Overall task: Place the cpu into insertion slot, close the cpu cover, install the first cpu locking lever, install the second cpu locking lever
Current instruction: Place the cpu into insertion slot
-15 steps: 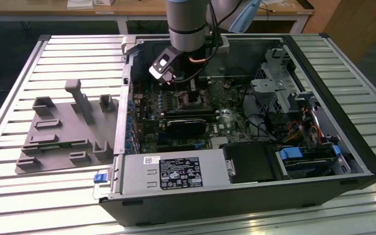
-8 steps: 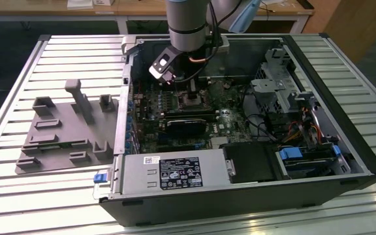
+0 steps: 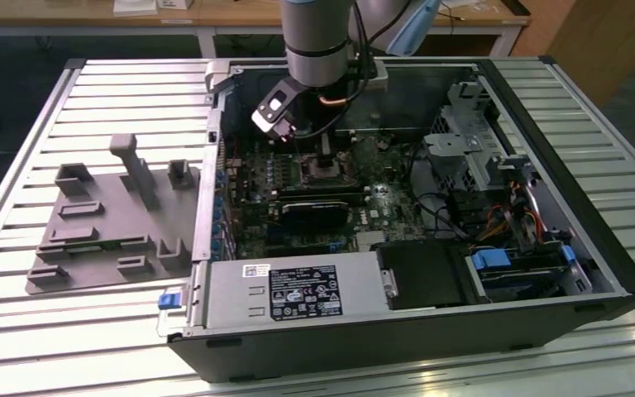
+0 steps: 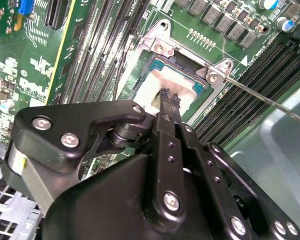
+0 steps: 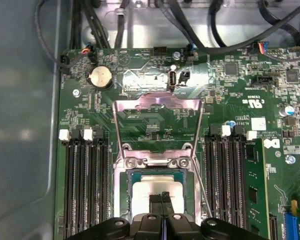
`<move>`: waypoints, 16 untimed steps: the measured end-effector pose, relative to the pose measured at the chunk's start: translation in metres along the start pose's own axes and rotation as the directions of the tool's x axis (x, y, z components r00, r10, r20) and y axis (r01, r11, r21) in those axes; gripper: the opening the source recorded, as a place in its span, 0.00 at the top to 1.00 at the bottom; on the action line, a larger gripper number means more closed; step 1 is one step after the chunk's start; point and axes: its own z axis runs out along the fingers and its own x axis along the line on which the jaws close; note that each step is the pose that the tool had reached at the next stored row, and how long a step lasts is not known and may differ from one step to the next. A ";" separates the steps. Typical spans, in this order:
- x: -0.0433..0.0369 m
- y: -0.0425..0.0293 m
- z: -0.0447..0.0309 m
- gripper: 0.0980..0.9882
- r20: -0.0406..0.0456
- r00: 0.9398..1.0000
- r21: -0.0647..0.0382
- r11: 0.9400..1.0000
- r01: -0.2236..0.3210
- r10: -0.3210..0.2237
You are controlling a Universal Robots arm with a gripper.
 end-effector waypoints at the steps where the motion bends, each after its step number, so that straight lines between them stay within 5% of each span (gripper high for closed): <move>1: 0.0000 0.0000 0.0000 0.99 0.001 1.000 0.000 1.000 -0.004 0.004; 6: 0.0001 0.0007 -0.0062 0.99 0.001 1.000 0.000 1.000 -0.009 0.009; 16: 0.0005 0.0040 -0.0335 0.99 0.001 1.000 0.000 1.000 -0.011 0.011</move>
